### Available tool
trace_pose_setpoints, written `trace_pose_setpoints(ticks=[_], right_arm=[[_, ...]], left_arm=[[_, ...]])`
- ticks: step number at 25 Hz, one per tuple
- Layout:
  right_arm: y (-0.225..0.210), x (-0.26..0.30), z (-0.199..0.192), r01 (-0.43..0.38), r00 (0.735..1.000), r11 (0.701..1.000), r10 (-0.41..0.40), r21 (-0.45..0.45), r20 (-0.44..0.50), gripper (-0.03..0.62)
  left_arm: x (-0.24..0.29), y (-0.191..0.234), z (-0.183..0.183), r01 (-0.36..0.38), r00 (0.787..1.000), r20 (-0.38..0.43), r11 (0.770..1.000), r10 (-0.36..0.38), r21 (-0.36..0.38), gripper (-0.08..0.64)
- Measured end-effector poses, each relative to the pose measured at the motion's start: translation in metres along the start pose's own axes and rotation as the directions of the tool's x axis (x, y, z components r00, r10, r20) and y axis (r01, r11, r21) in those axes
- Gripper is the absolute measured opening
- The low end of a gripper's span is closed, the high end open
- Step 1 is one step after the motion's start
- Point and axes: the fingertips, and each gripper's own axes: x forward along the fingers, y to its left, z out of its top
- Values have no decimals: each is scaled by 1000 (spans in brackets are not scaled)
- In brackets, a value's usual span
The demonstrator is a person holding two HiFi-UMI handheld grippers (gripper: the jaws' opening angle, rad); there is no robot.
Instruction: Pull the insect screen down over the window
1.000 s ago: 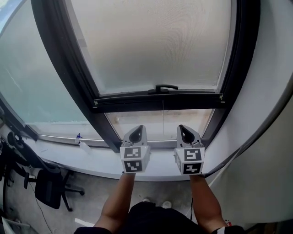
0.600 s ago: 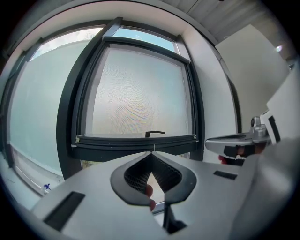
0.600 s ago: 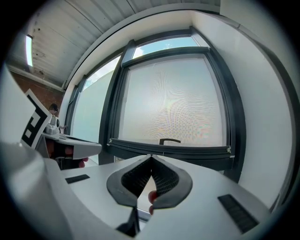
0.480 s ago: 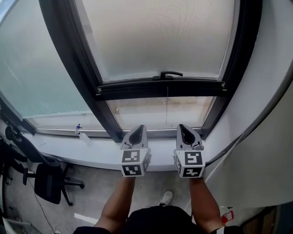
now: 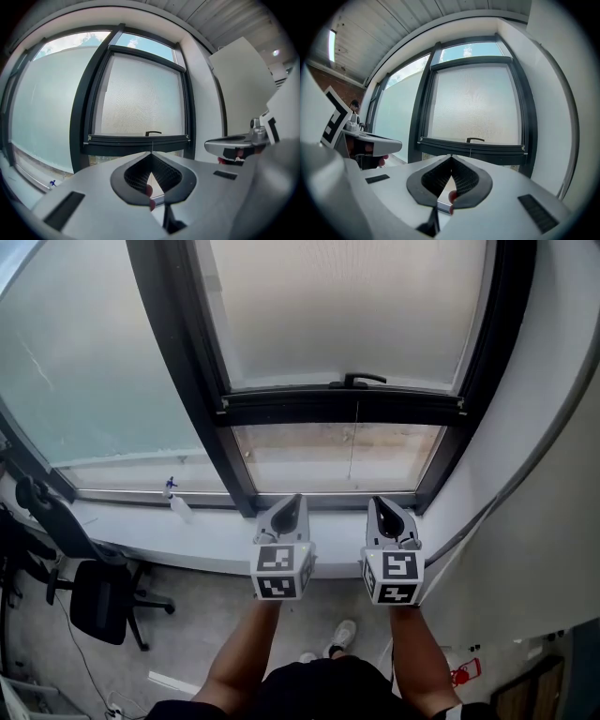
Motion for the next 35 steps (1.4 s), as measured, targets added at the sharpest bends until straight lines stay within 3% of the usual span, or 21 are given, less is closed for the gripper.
trace_pose_setpoints(ticks=[13, 22, 35], right_arm=[[27, -59, -22, 23, 999, 1000, -23, -1, -42, 6], [23, -97, -51, -31, 997, 999, 29, -29, -69, 6], [-7, -138, -28, -10, 1000, 999, 10, -51, -2, 5]], left_arm=[[-58, -25, -27, 39, 999, -15, 999, -39, 18, 3], [-79, -51, -38, -9, 999, -39, 1000, 9, 5, 3], [-107, -96, -40, -13, 999, -34, 1000, 14, 25, 3]])
